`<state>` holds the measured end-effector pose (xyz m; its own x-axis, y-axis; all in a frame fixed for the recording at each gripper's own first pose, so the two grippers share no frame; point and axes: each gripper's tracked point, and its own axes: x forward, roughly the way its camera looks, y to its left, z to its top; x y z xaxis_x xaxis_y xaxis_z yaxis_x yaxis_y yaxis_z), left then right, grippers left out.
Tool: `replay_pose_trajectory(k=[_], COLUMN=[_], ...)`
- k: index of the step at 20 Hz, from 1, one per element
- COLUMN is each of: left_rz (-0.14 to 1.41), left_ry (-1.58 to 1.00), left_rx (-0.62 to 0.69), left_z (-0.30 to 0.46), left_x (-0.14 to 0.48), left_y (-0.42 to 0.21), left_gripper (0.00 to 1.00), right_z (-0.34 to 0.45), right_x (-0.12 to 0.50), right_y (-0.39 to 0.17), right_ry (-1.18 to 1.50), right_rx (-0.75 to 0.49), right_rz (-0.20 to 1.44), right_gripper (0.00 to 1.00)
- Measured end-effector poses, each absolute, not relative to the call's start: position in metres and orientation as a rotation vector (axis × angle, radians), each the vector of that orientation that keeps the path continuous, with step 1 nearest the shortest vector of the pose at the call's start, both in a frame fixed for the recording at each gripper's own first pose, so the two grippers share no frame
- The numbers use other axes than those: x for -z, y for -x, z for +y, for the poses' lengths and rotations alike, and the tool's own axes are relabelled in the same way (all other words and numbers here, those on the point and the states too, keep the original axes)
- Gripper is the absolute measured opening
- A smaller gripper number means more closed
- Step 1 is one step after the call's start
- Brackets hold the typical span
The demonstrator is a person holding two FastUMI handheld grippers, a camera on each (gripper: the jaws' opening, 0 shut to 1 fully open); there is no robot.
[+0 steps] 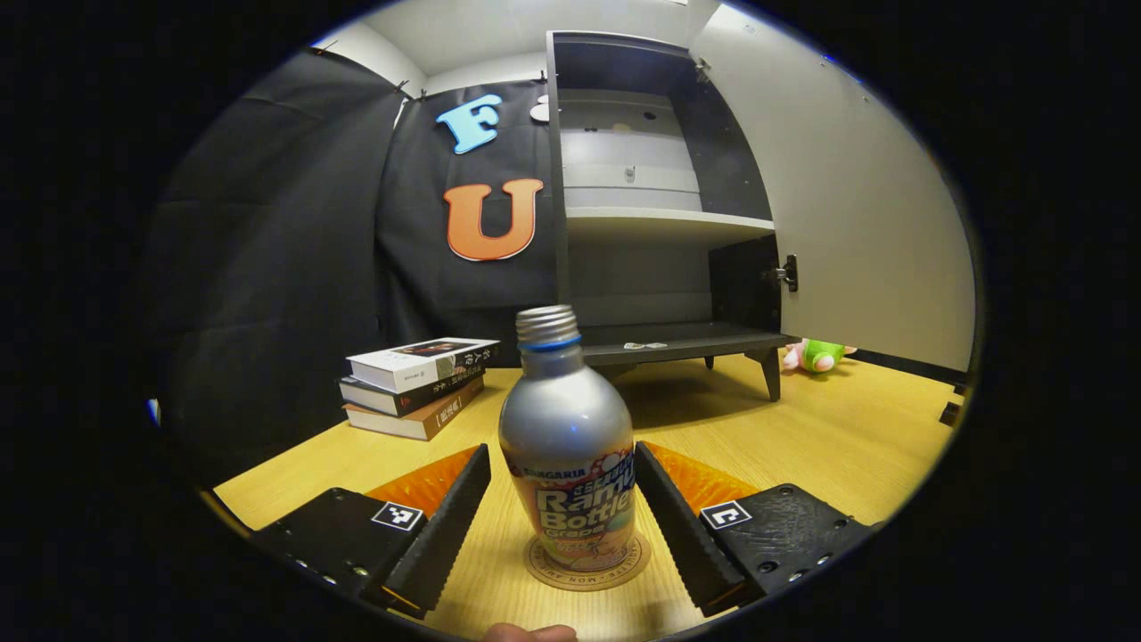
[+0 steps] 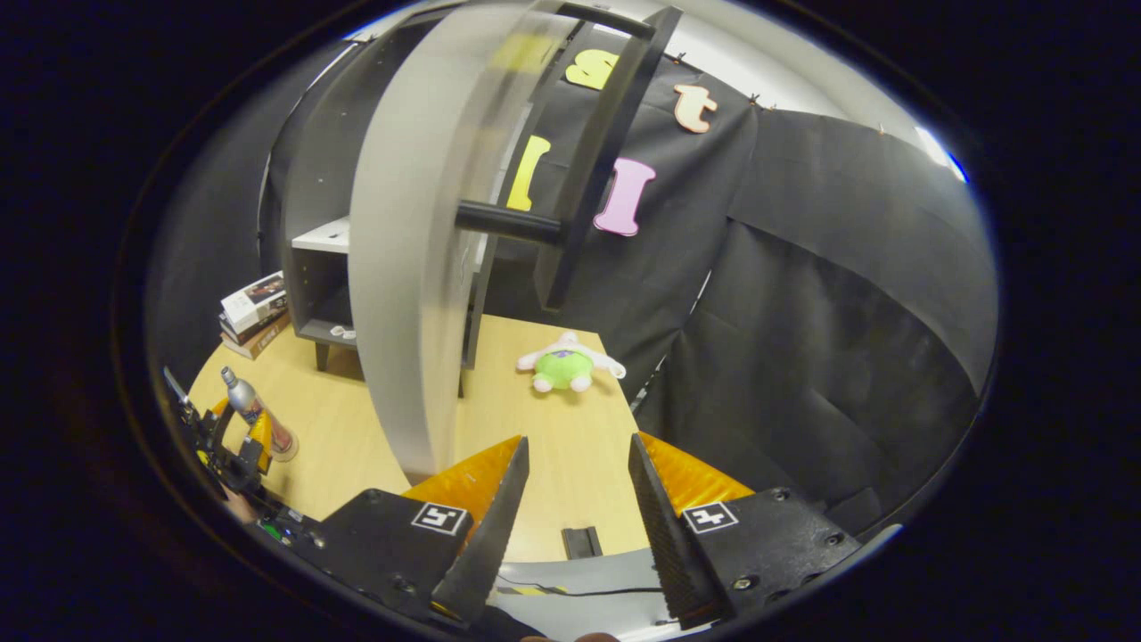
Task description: Open the cabinet door with the right hand, grasp the bottle in the cabinet with the left hand and place it on the coaster, then close the cabinet door with the right hand.
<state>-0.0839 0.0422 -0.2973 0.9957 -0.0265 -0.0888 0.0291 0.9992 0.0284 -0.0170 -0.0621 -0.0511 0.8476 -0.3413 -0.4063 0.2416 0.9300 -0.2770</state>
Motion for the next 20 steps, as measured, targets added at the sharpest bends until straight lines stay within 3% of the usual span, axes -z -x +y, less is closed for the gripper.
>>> replay_pose_trajectory(k=[9, 15, 20], left_rz=[0.09, 0.02, 0.01], left_ry=[-0.095, -0.169, -0.159], left_rx=[0.108, 0.117, 0.18], left_z=[0.017, 0.01, -0.017], left_x=[0.245, 0.154, 0.091], left_y=[0.108, 0.115, 0.097], left_gripper=[0.96, 0.96, 0.96], right_z=[-0.059, -0.06, -0.062], right_x=[0.064, 0.085, 0.105], right_y=[0.016, 0.009, 0.02], right_ry=[0.108, 0.031, -0.073], right_rx=[0.27, 0.198, 0.17], right_rz=[0.45, 0.456, 0.452], right_gripper=[0.74, 0.72, 0.76])
